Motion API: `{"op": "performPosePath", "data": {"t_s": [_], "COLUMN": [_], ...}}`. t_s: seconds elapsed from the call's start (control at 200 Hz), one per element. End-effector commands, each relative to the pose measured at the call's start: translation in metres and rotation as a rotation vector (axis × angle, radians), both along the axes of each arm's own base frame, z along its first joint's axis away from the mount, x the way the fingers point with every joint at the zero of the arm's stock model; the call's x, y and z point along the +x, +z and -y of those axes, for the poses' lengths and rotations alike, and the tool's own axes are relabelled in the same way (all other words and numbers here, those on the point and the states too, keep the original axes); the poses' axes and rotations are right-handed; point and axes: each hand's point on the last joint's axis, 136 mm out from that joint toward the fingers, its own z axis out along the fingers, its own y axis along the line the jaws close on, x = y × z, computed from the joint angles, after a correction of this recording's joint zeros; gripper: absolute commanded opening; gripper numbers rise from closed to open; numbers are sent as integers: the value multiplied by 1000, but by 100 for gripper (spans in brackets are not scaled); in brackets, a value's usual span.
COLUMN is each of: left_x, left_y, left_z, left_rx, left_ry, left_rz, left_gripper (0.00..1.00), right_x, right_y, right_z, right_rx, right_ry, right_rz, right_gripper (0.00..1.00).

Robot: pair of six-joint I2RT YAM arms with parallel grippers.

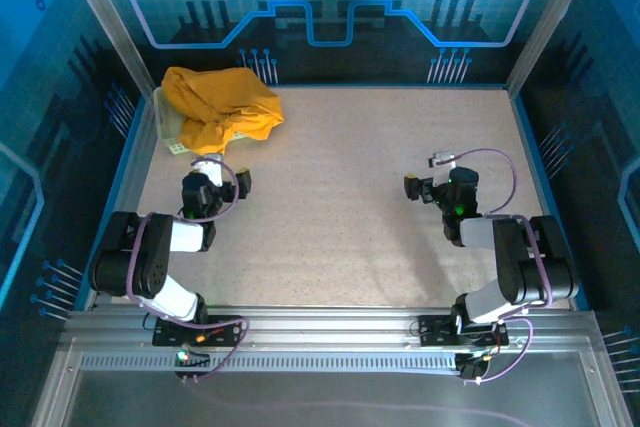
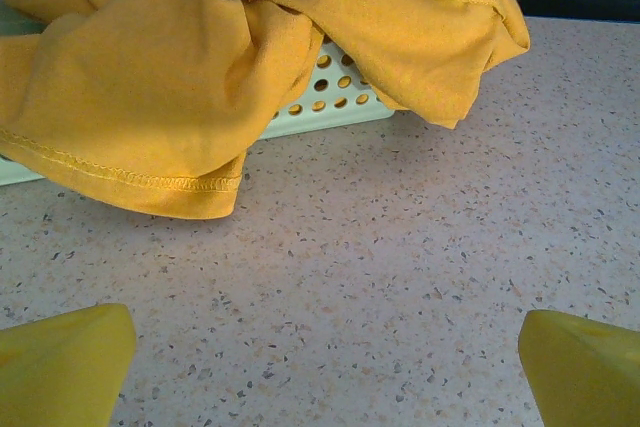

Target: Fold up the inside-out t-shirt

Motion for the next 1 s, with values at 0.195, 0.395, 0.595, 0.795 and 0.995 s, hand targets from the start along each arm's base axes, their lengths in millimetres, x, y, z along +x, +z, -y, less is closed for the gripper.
{"op": "performPosePath", "data": {"t_s": [0.195, 0.395, 0.595, 0.795, 0.995], "left_x": [5, -22, -47, -73, -79], "left_y": [8, 43, 94, 168, 199], "left_z": [2, 19, 14, -24, -45], "left_rx": [12, 98, 43, -246, -447], "left_ry": [-6, -28, 95, 373, 501], "left_rz": [24, 135, 151, 240, 144], "left_gripper": [99, 99, 99, 99, 99], "right_x": [7, -1, -30, -56, -65], "right_y": [13, 29, 89, 176, 193], "right_z": [-3, -22, -48, -12, 15], "right_rx": [10, -24, -84, 191, 446], "right_ry": [11, 105, 162, -122, -215], "right_rz": [47, 76, 186, 120, -21], "right_gripper": [100, 100, 100, 100, 100]}}
